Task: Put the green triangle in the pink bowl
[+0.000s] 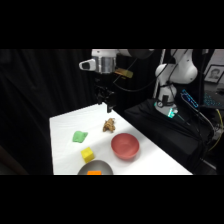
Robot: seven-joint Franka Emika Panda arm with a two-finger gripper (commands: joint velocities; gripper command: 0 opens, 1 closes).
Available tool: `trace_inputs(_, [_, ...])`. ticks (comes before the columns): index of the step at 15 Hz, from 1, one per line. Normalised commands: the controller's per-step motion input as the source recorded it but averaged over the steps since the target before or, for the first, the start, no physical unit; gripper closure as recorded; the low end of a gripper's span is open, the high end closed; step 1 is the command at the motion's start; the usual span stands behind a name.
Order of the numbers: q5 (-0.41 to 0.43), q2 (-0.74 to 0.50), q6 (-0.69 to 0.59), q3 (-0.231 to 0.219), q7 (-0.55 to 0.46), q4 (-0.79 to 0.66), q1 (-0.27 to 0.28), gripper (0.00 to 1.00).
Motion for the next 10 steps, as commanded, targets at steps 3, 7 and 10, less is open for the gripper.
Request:
trace_inputs(3, [0.01,0.03,0.0,0.024,0.02,0.03,-0.029,0.0])
trace_inputs(7, [0.001,0.15,0.06,-0.006,0.09,0.16,-0.054,0.0])
trace_inputs(10, [0.003,0.24,0.08,-0.032,0.14,0.28,-0.065,0.0])
